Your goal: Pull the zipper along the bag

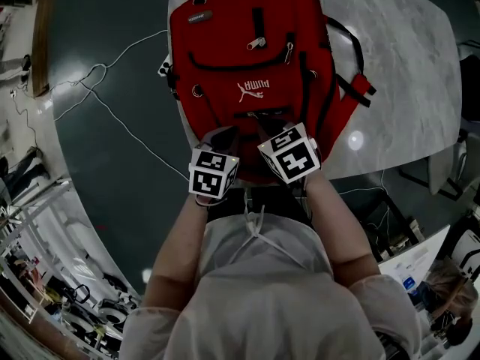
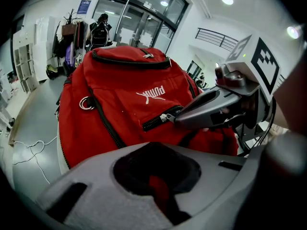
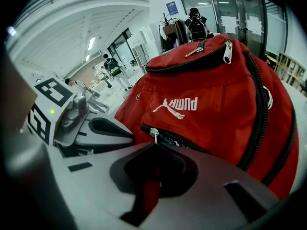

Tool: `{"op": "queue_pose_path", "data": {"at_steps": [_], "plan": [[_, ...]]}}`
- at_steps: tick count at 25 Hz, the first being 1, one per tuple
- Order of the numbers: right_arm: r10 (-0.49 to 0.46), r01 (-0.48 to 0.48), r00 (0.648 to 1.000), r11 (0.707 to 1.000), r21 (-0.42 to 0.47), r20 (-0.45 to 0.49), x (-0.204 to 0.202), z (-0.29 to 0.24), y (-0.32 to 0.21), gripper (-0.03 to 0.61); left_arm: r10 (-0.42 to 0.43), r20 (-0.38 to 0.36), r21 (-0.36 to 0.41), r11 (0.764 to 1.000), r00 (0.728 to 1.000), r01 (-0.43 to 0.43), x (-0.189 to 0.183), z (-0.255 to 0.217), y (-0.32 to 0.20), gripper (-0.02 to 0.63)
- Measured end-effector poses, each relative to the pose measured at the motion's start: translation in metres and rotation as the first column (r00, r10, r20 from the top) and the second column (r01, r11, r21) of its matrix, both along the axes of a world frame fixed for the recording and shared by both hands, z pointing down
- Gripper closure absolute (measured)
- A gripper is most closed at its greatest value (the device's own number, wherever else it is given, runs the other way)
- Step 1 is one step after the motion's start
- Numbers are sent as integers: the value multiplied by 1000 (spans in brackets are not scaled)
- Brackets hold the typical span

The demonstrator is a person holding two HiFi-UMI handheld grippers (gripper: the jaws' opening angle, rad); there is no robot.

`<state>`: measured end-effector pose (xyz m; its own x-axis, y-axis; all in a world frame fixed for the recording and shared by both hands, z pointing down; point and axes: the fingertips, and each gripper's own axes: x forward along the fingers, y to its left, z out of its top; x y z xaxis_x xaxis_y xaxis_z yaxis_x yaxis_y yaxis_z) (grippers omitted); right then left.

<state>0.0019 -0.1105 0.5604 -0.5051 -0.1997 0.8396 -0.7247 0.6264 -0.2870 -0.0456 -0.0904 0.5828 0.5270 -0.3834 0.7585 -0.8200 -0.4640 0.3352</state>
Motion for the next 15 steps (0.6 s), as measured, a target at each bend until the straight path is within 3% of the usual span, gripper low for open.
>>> {"op": "queue_pose_path", "data": {"at_steps": [15], "plan": [[32,-32,999,999,10,-14,30,-5,-6,552,-10,34,22,1000,999,9,-1,0,-1,595]]}}
